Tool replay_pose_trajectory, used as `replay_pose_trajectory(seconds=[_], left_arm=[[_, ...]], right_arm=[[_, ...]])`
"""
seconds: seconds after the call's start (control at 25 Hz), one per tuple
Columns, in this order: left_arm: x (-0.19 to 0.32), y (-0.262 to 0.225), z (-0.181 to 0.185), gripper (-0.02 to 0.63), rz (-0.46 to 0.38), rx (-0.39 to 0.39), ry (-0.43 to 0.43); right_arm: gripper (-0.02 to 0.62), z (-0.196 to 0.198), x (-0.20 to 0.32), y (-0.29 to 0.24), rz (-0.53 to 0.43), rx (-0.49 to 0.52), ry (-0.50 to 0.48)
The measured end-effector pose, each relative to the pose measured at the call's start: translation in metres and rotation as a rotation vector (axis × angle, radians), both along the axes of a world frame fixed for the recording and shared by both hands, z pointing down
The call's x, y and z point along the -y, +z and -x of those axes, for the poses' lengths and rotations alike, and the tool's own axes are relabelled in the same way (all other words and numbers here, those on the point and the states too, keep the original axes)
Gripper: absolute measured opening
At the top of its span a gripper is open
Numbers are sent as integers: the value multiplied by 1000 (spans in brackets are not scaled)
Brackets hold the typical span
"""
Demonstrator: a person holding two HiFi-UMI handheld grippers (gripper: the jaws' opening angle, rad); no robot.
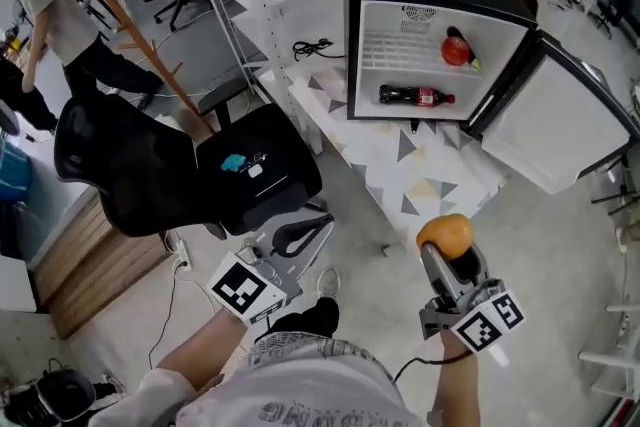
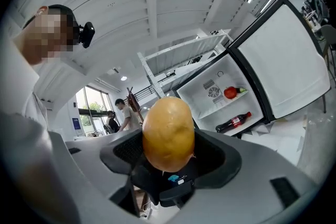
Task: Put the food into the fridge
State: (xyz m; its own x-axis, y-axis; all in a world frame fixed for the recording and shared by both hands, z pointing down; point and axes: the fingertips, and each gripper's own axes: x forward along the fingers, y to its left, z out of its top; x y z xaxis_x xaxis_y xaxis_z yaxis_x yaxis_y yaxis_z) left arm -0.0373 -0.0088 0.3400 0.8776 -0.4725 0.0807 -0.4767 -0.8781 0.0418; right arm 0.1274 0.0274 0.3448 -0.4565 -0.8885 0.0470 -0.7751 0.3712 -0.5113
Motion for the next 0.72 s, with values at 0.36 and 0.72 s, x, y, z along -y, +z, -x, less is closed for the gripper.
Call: replay_pose_trajectory(seconds=[0.36, 0.72], left_arm=[[66, 0, 9, 8, 10, -19, 14], [104, -1, 18, 8, 11, -40, 22]], right_arm=[[275, 10, 66, -3, 6, -26, 11], [275, 23, 109, -5, 5, -59, 8]])
